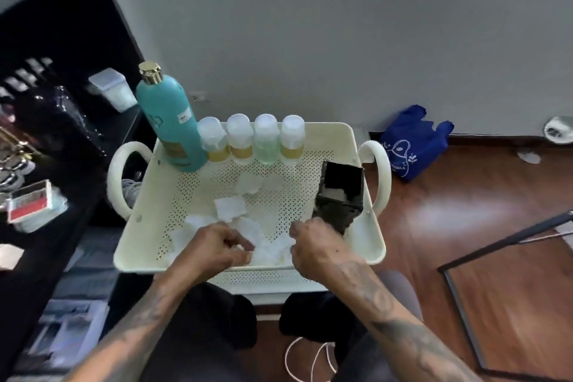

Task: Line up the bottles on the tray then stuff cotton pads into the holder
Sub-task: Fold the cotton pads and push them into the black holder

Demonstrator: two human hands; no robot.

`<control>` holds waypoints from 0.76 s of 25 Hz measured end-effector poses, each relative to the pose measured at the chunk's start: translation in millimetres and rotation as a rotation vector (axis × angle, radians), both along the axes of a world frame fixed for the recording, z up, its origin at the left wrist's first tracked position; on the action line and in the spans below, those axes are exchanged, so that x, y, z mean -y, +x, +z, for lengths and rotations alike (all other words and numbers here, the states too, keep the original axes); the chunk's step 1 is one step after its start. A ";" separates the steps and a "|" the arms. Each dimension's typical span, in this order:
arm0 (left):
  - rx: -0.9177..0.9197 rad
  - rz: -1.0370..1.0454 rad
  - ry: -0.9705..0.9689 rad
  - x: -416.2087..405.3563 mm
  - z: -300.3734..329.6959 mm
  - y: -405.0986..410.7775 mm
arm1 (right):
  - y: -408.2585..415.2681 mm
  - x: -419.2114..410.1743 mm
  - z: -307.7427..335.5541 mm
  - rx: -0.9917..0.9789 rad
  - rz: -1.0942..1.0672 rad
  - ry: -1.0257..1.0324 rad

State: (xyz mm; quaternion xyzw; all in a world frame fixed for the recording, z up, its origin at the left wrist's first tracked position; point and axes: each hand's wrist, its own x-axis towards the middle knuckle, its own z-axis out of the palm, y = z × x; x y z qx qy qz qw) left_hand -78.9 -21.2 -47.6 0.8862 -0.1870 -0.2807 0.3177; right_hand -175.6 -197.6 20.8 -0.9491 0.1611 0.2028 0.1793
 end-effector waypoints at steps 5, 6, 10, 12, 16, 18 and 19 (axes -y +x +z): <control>0.003 0.022 -0.087 -1.0 -4.1 0.7 | 25.7 -9.6 -33.1 -0.023 -0.164 -0.097; 0.006 0.027 -0.098 -1.3 -5.5 0.8 | 28.2 -11.9 -37.1 -0.011 -0.173 -0.123; -0.009 0.025 -0.141 -1.0 -7.5 0.0 | 26.5 -14.4 -52.7 0.011 -0.223 -0.117; -0.006 0.026 -0.154 -1.5 -8.1 0.2 | 24.7 -12.2 -55.7 0.022 -0.221 -0.065; 0.026 0.017 -0.178 -1.9 -10.1 -0.1 | 6.7 -9.9 -43.3 0.166 -0.136 0.078; 0.028 0.026 -0.193 -2.9 -11.3 -0.8 | -6.1 -3.6 -22.0 0.304 -0.062 0.150; 0.031 0.029 -0.192 -3.2 -12.0 -1.1 | -10.7 3.7 -5.7 0.384 -0.041 0.160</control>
